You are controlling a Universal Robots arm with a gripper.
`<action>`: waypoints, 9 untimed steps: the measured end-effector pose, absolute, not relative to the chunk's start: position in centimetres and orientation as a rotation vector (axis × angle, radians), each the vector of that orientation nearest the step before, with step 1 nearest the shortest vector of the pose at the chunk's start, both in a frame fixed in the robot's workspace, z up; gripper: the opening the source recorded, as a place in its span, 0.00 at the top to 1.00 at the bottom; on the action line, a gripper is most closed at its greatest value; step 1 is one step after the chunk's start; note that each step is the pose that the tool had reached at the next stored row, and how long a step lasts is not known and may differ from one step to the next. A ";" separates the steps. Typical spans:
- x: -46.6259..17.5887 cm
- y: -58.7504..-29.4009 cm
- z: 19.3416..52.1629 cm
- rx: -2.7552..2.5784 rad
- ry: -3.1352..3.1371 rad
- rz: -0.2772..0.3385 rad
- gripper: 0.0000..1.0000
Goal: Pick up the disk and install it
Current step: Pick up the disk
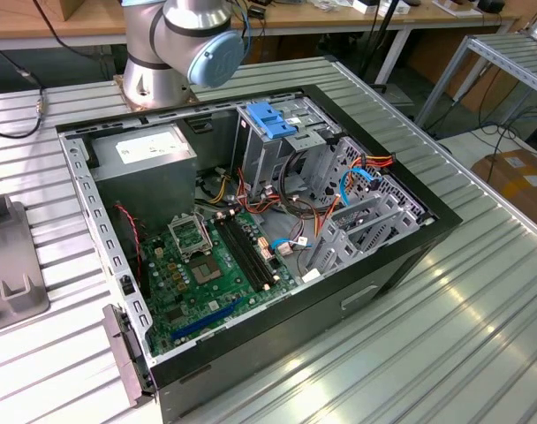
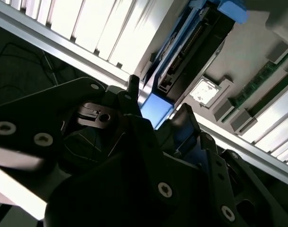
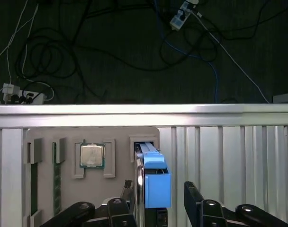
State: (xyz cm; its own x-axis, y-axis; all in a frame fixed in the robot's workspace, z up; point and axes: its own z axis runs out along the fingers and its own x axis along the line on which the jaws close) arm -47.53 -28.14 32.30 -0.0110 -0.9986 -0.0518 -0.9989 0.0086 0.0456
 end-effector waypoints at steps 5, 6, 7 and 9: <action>-47.8 -28.6 30.3 -2.238 2.193 0.111 0.46; -47.8 -28.8 30.1 -2.242 2.190 0.111 0.46; -47.8 -28.8 29.9 -2.247 2.184 0.112 0.46; -47.8 -28.8 29.6 -2.252 2.179 0.113 0.46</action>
State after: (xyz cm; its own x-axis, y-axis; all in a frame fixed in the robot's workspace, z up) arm -47.80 -28.78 29.65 0.0315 -0.9979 -0.0561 -0.9984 -0.0340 0.0455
